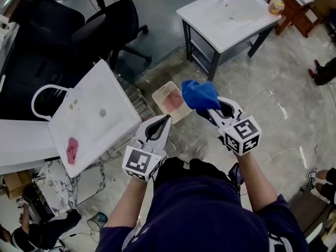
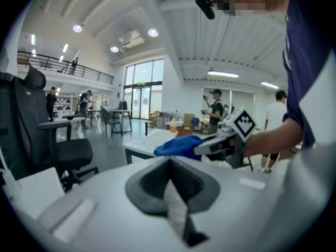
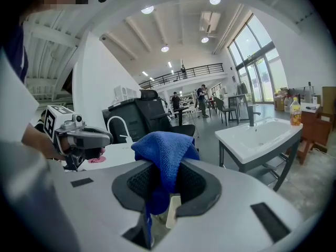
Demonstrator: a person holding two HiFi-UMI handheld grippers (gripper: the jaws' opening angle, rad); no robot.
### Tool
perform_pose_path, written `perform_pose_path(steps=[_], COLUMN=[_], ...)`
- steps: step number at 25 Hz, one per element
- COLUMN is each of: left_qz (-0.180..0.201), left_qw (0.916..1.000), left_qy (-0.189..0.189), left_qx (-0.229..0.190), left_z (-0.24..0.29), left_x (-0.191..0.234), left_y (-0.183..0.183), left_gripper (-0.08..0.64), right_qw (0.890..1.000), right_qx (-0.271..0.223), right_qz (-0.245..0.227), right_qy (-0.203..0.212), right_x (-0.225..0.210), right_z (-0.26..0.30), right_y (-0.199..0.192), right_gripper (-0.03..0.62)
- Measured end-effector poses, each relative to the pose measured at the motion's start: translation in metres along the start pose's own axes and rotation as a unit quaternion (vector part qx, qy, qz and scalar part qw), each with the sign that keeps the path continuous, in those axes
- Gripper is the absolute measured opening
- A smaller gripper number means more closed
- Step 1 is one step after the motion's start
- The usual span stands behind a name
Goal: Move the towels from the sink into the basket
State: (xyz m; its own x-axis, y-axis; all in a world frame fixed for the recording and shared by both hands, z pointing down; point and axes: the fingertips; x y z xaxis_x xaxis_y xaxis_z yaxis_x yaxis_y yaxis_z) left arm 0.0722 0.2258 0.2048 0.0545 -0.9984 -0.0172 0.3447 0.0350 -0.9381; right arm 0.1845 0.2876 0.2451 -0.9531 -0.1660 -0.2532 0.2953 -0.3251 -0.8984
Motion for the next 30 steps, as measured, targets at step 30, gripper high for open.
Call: perform_pose_path(steps=[30], left_qz=[-0.06], left_qw=[0.9978], left_qy=[0.024], left_qx=[-0.015], left_z=[0.118], left_x=[0.133], left_y=[-0.021], left_gripper=[0.003], right_qw=[0.996], right_qx=[0.082], right_qz=[-0.005], right_qy=[0.037], right_x=[-0.079], right_z=[0.159], right_y=[0.015], right_gripper=[0.087])
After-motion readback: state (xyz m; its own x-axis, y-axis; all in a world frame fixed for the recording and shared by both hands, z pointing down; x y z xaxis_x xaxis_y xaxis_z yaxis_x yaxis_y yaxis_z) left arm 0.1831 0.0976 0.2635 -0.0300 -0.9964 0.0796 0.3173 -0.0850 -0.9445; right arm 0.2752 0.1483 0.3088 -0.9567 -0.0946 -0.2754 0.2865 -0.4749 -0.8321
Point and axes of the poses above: the fingertips, and each gripper's own axes: z forward along the fingers, x to its left, y out of its top, and after that the axes turned 2 degrees about z, right-handed
